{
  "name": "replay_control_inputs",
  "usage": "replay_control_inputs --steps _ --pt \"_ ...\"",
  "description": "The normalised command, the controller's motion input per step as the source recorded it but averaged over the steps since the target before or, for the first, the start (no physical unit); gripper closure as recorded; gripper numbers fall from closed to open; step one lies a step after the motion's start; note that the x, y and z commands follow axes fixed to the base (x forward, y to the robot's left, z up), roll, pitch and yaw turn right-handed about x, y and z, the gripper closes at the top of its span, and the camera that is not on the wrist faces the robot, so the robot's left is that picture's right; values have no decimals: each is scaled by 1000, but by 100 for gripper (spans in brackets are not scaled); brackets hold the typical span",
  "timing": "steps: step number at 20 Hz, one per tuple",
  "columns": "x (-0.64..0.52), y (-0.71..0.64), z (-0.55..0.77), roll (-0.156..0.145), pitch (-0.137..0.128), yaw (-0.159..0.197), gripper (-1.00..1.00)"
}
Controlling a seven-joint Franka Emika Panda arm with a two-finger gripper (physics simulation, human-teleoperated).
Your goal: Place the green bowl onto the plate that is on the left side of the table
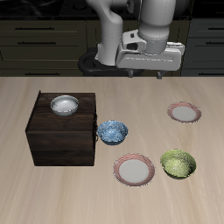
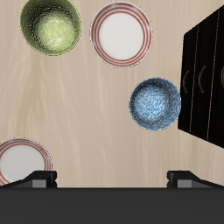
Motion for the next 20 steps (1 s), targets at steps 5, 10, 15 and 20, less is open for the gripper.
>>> replay_control_inputs --steps 5,10,15,20 --pt "293 119 44 -16 -9 -5 -100" --pt "292 256 -2 10 16 -11 -100" --pt "239 224 0 17 28 -20 -100" --pt "177 252 -7 28 -3 2 -100"
